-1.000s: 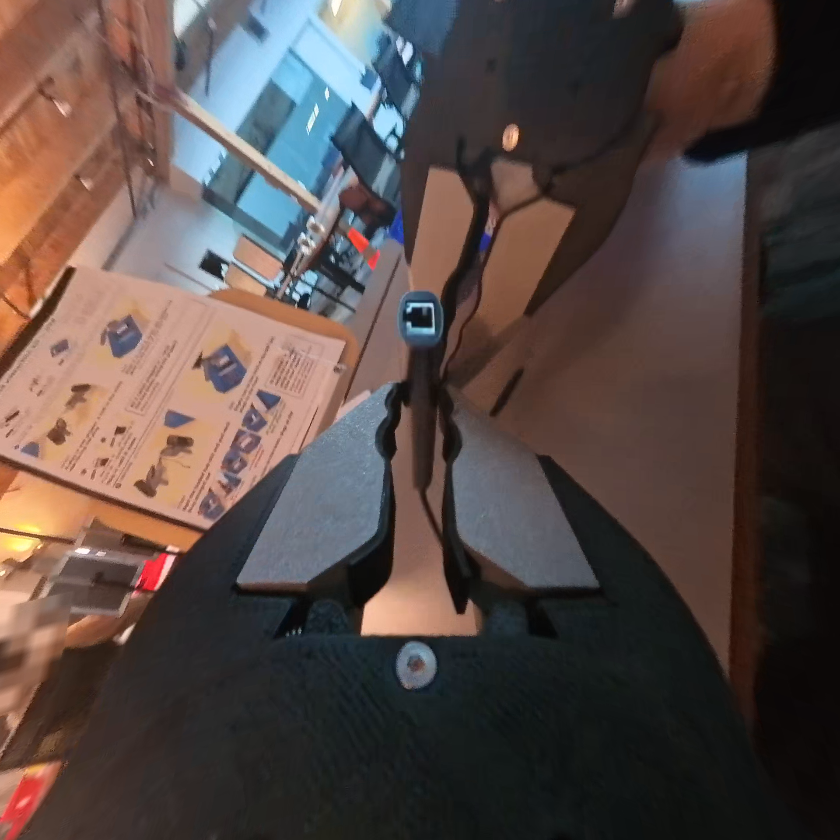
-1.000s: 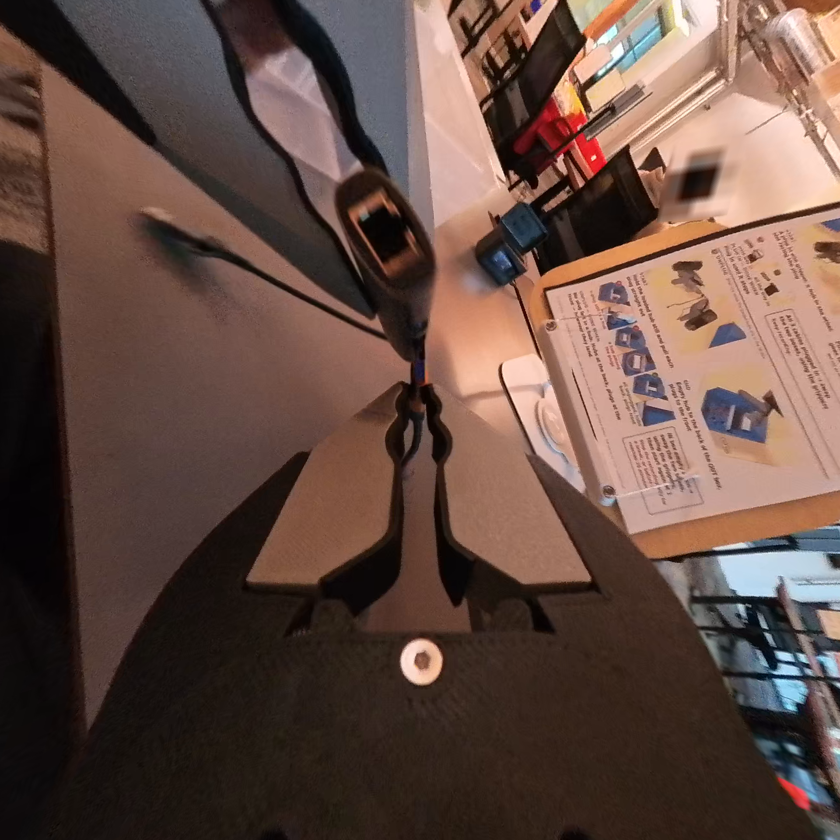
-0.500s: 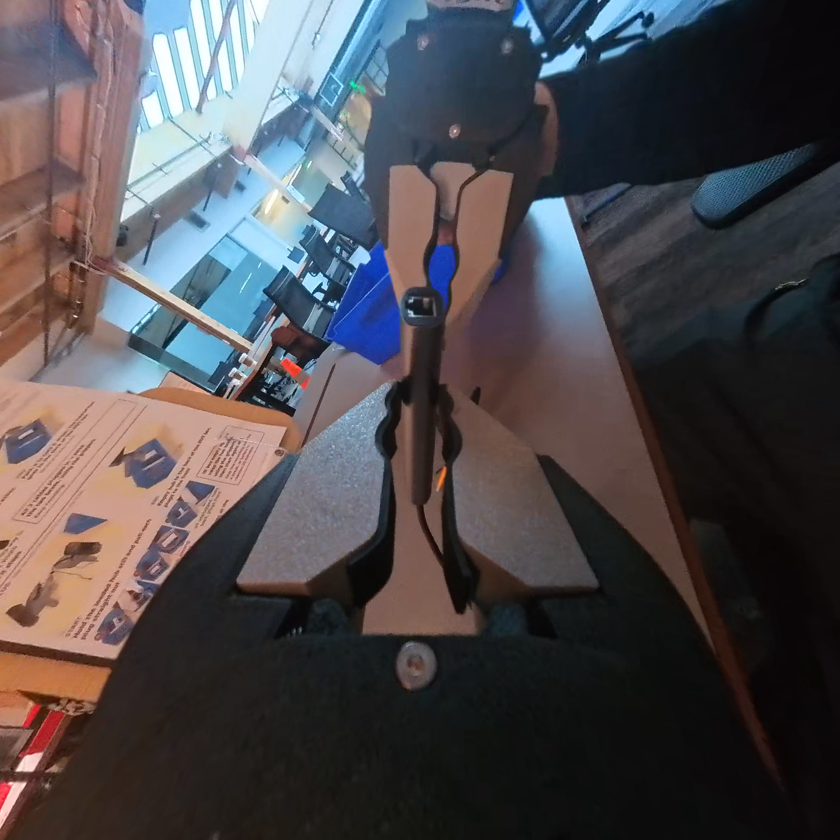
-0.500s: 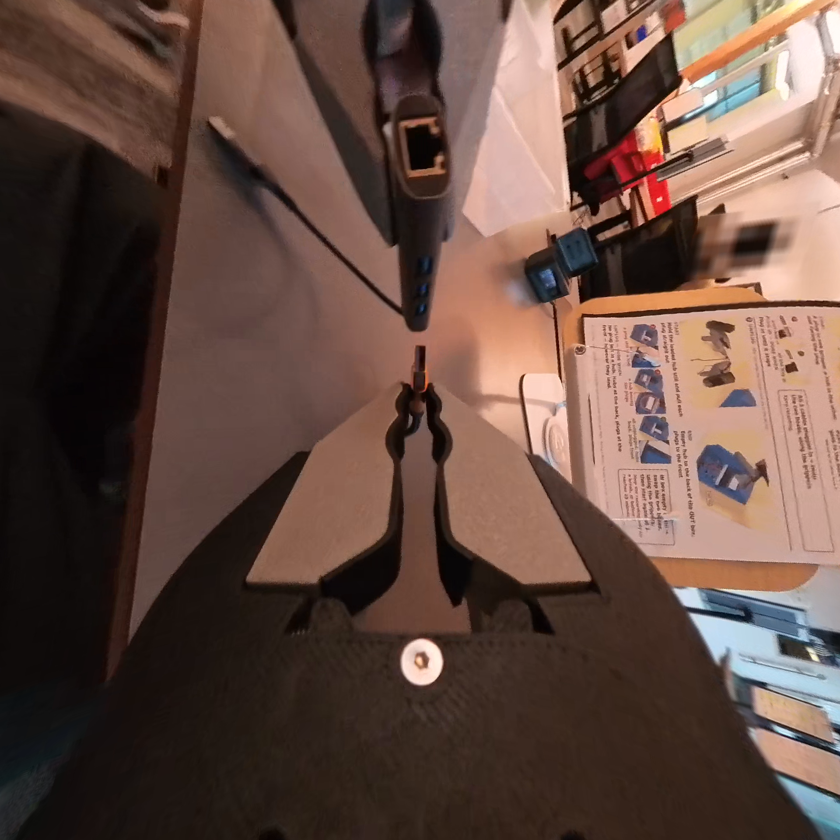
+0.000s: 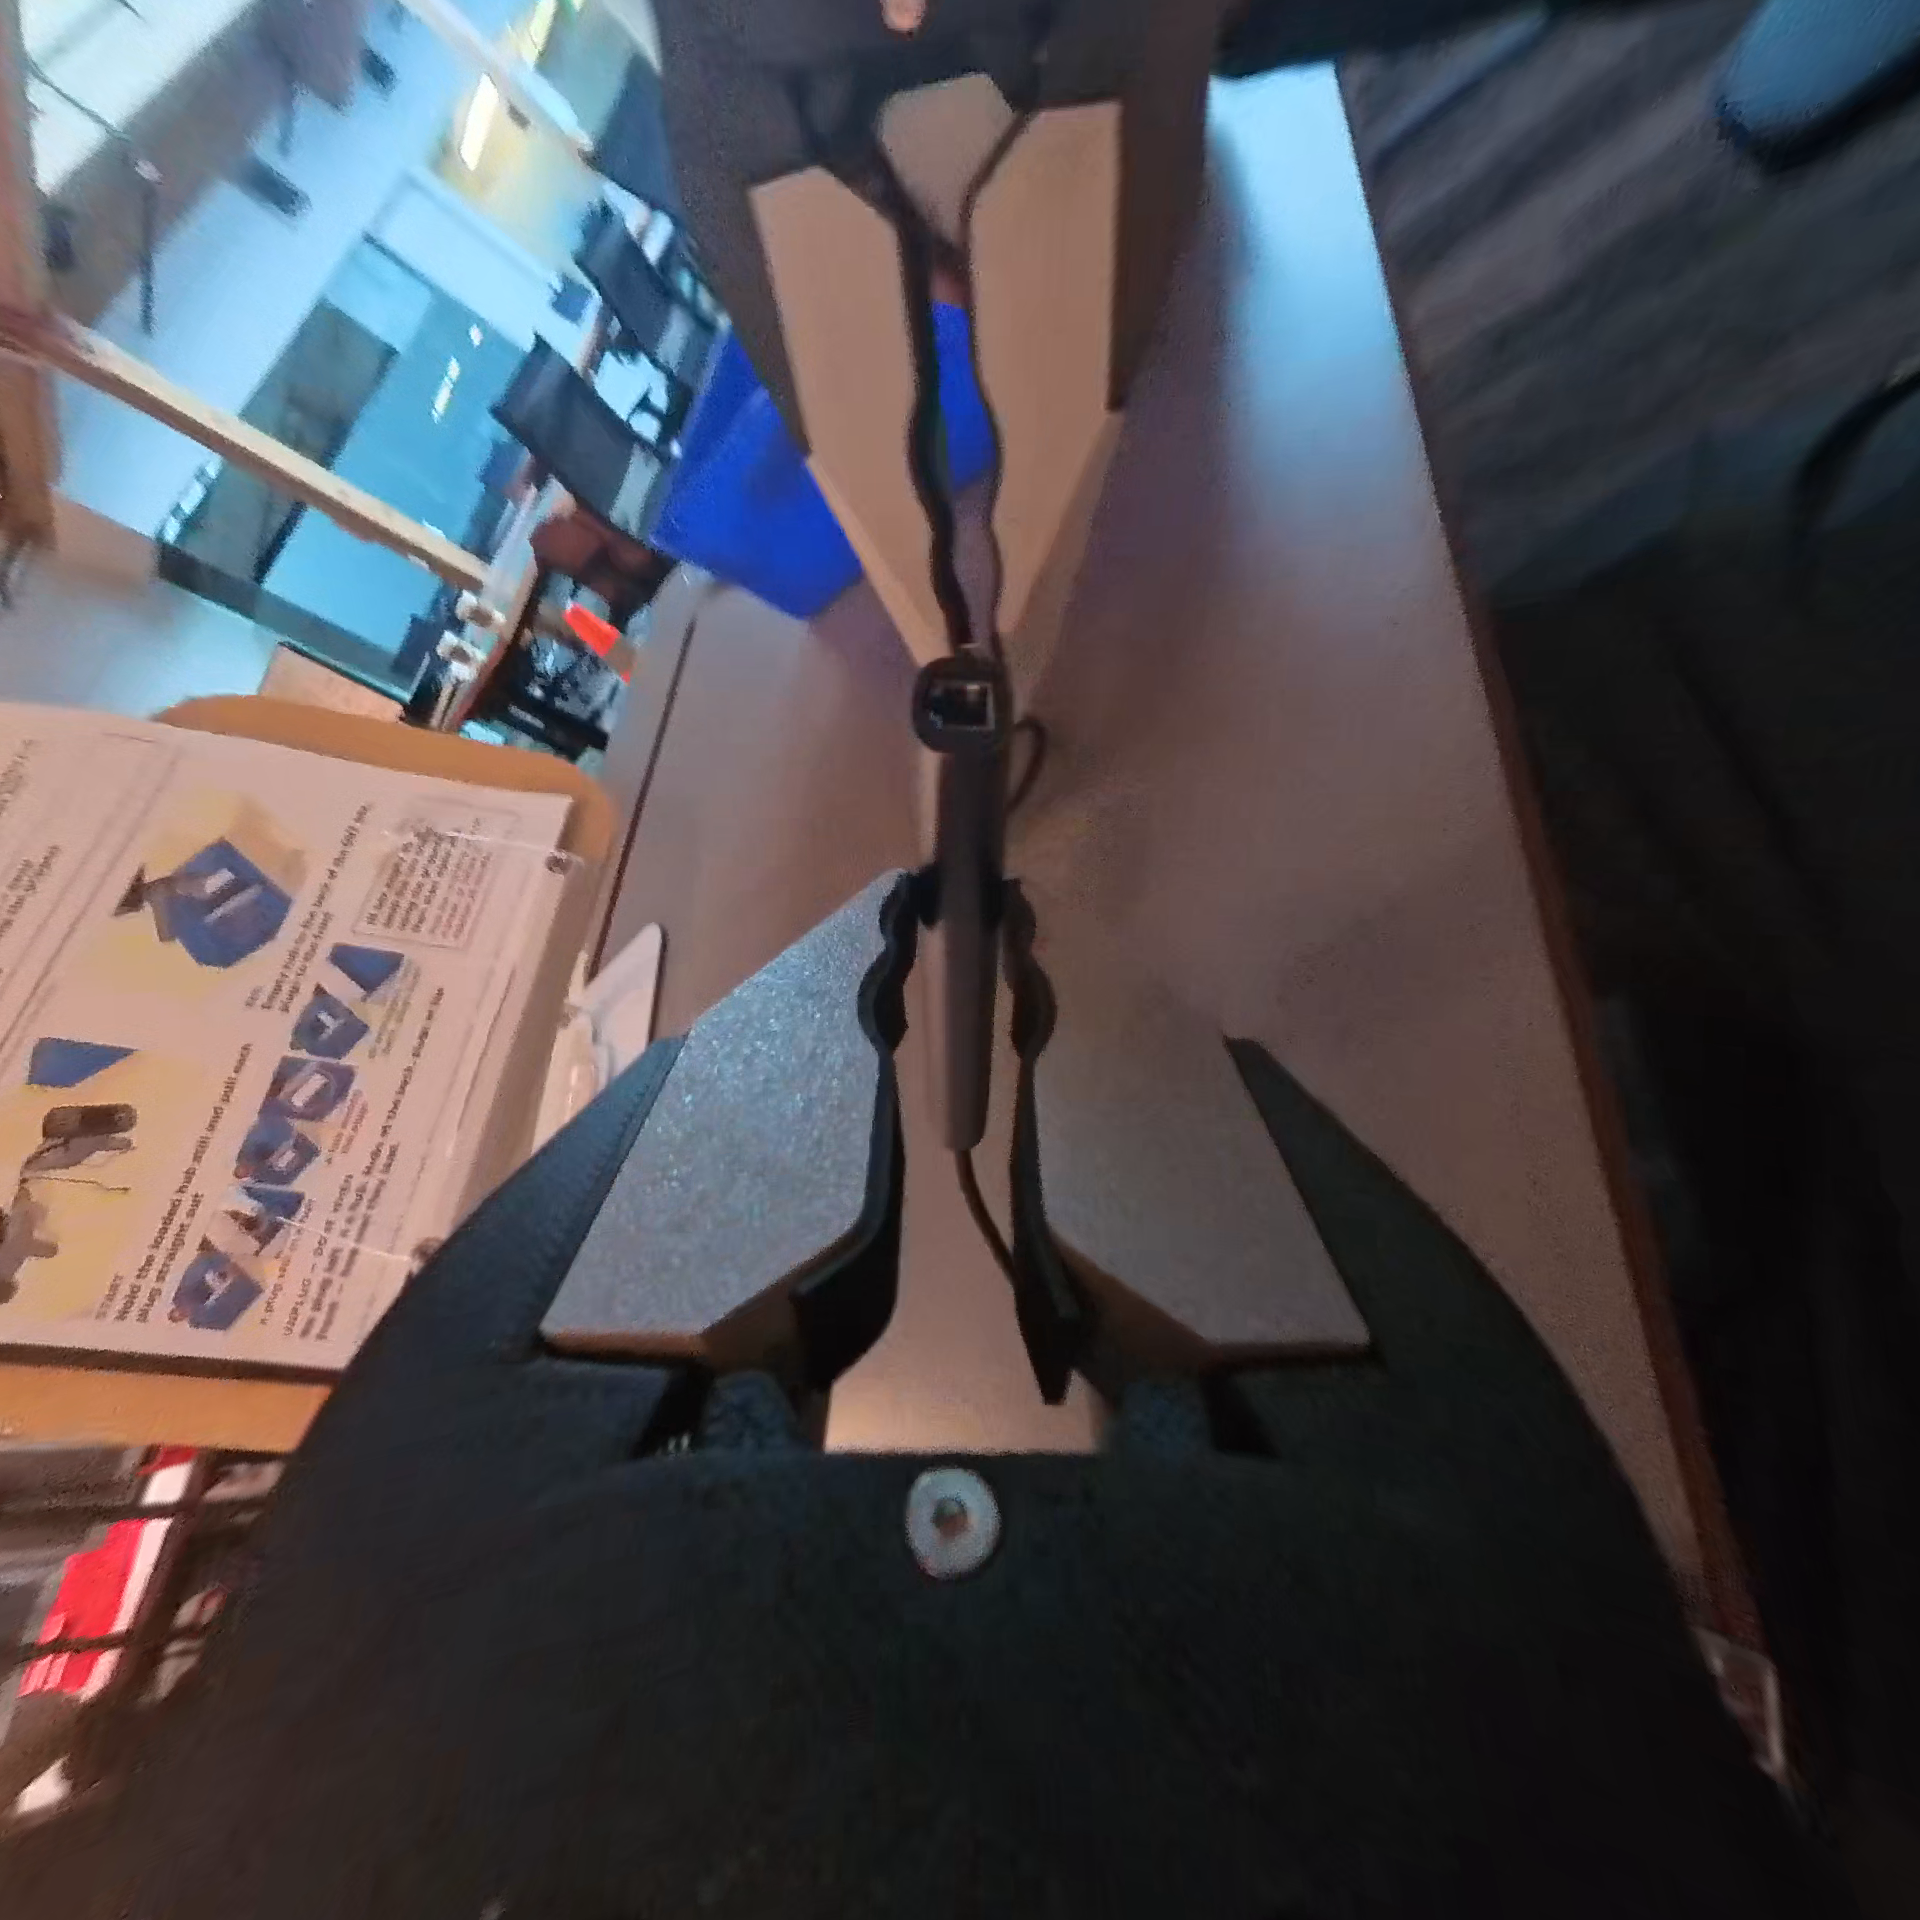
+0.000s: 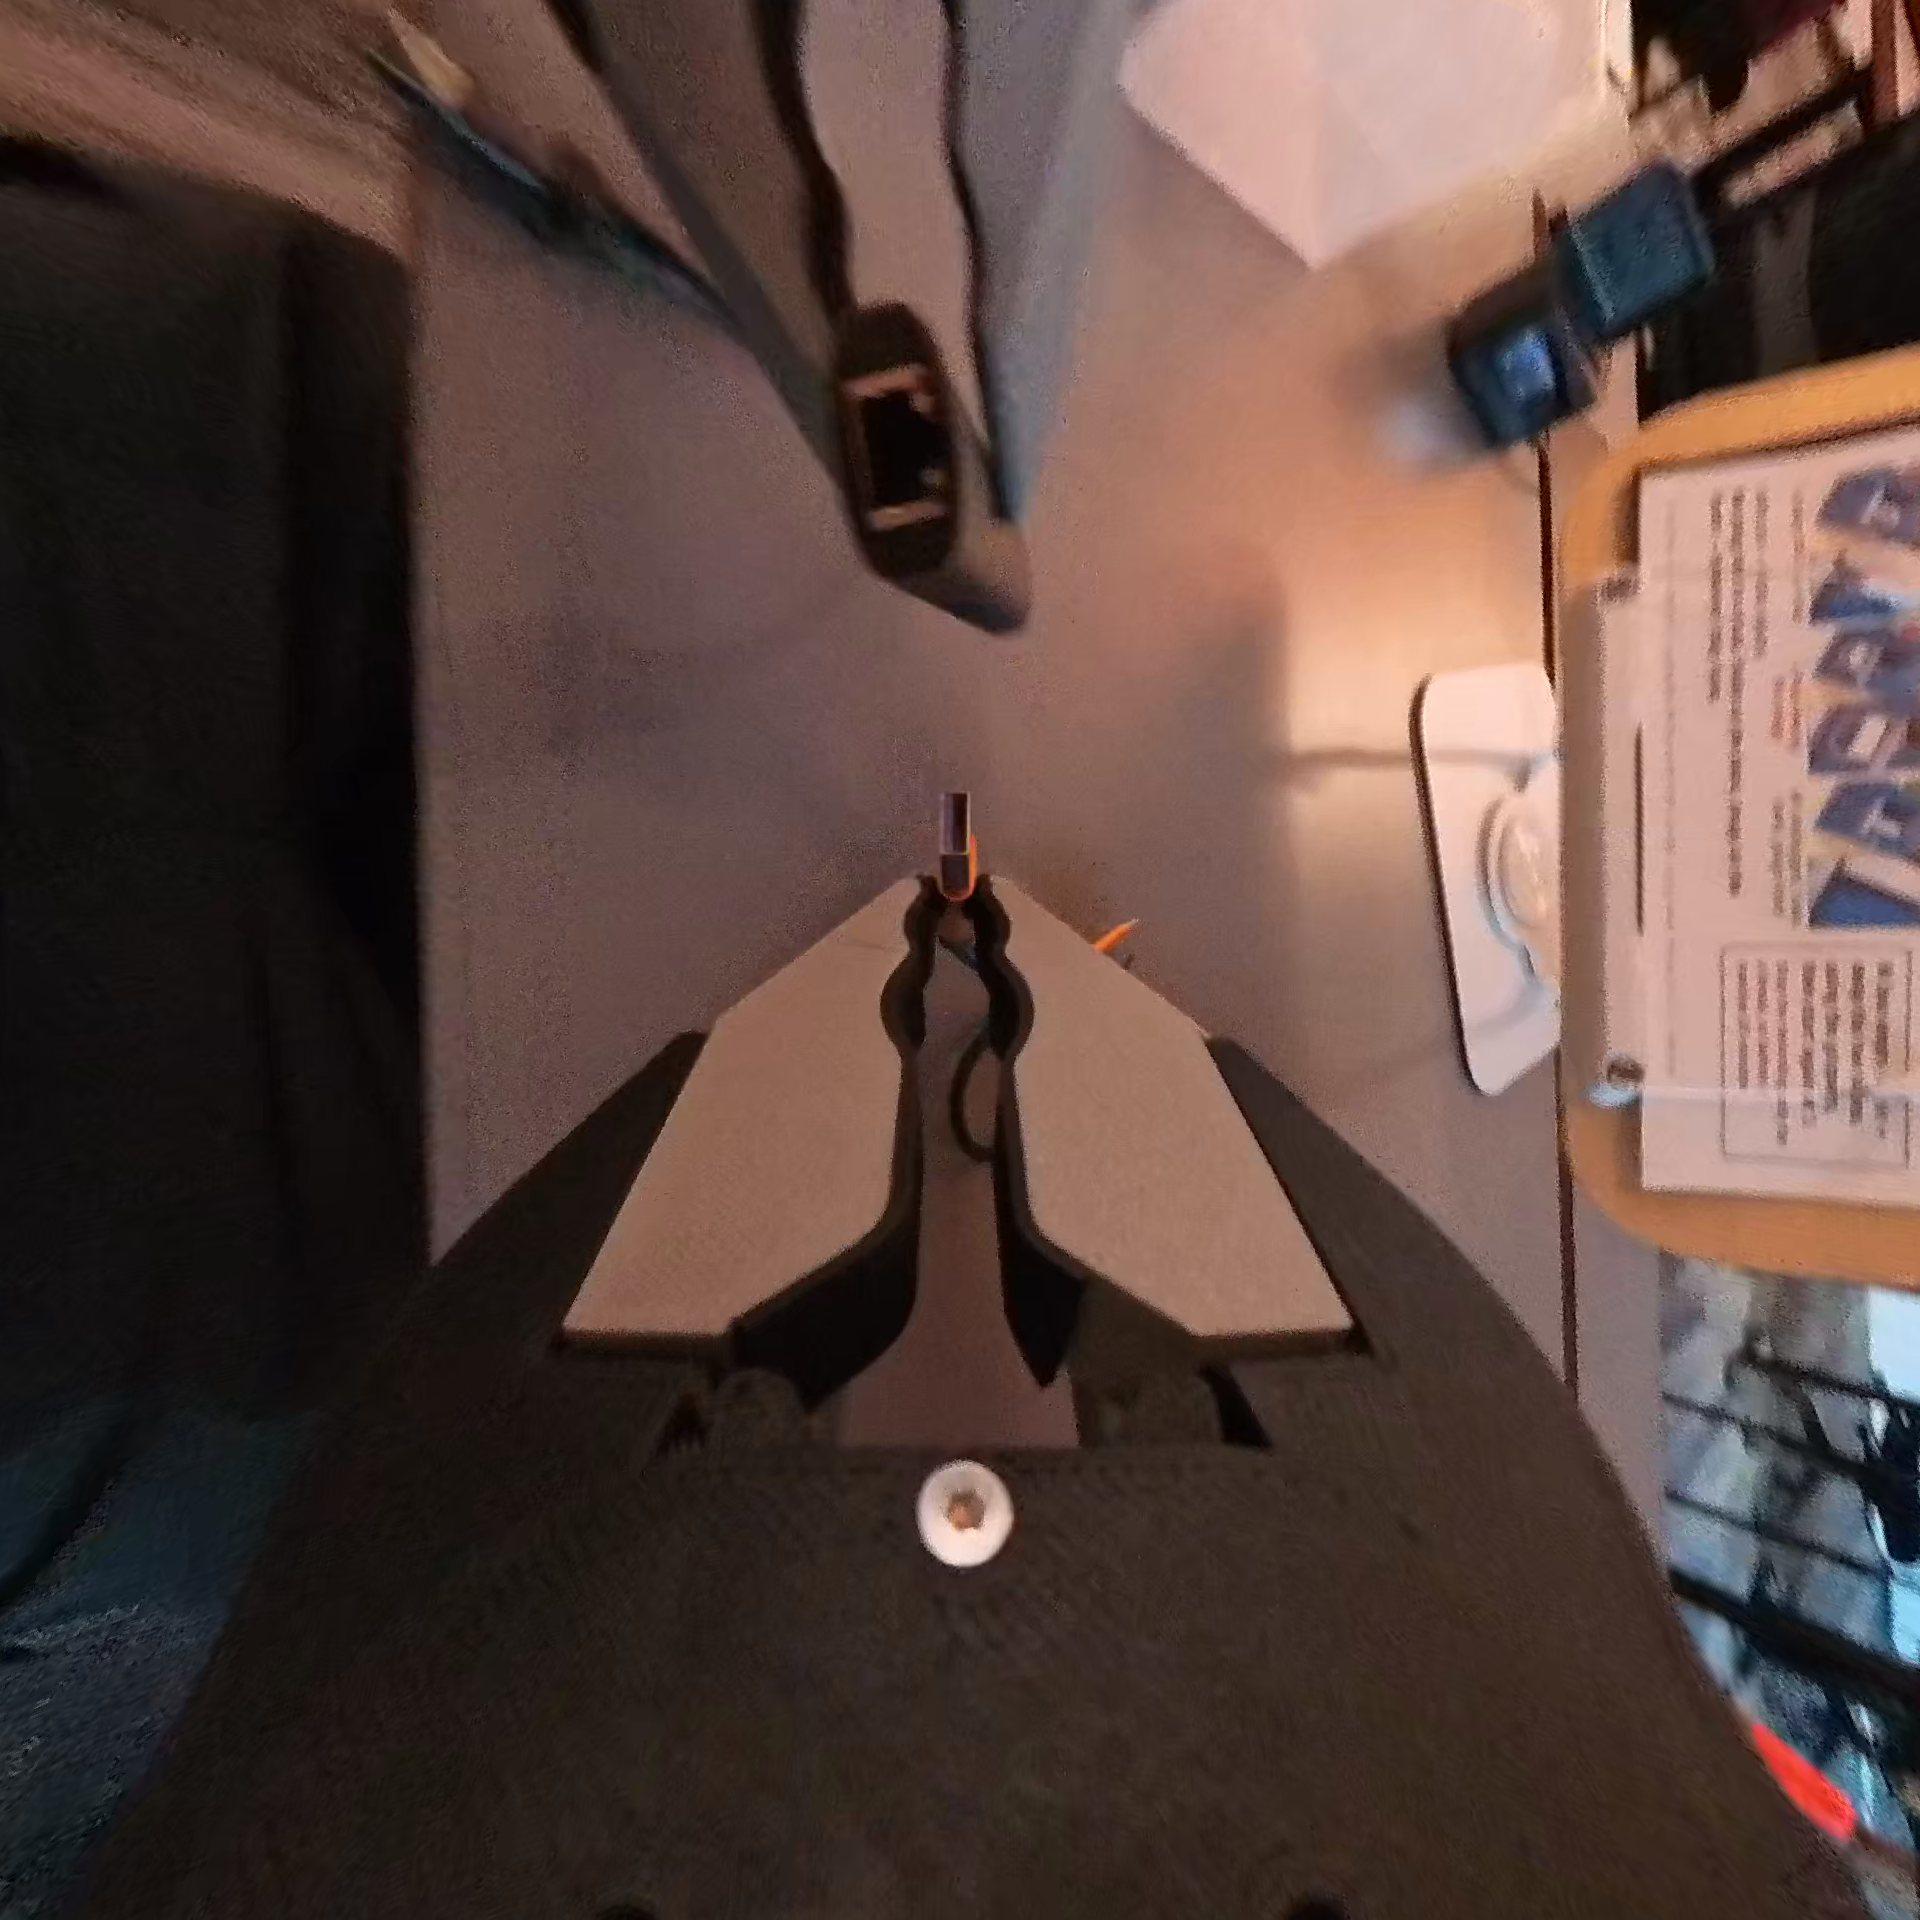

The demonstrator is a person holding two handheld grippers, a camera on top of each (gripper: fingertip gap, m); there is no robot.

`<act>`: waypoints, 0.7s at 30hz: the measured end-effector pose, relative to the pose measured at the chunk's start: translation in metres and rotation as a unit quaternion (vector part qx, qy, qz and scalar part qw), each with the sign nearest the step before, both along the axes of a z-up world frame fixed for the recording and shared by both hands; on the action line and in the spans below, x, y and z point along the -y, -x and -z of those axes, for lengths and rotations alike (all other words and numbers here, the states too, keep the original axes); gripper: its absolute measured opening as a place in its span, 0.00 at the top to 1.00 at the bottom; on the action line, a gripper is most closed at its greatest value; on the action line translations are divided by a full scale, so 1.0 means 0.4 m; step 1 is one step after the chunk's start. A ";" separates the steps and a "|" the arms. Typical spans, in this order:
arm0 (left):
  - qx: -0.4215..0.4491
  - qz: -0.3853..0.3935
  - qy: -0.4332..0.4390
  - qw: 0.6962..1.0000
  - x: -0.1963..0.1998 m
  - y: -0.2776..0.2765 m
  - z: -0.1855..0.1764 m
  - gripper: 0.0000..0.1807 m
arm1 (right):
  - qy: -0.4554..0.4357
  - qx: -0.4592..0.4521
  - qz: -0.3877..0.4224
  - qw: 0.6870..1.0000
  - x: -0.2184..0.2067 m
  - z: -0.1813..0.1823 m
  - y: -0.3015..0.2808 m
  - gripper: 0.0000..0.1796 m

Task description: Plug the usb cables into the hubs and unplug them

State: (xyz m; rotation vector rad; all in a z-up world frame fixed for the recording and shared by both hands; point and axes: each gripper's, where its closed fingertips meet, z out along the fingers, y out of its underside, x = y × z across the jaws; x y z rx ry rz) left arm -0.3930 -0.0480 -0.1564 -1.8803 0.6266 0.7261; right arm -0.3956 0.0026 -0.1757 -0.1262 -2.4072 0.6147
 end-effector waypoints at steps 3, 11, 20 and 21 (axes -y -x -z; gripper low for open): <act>-0.005 0.008 0.029 1.000 -0.014 0.003 0.055 0.92 | -0.006 0.039 0.011 0.999 0.007 0.086 0.032 0.98; 0.023 0.040 0.030 0.998 0.007 0.007 0.096 0.92 | 0.047 0.130 -0.020 0.990 0.036 0.153 0.022 0.84; 0.056 0.047 0.008 0.997 0.054 0.010 0.051 0.92 | 0.159 0.178 -0.038 0.970 -0.016 0.096 0.026 0.81; 0.057 0.049 0.010 0.997 0.052 0.008 0.053 0.92 | 0.180 0.180 -0.042 0.966 -0.009 0.086 0.035 0.82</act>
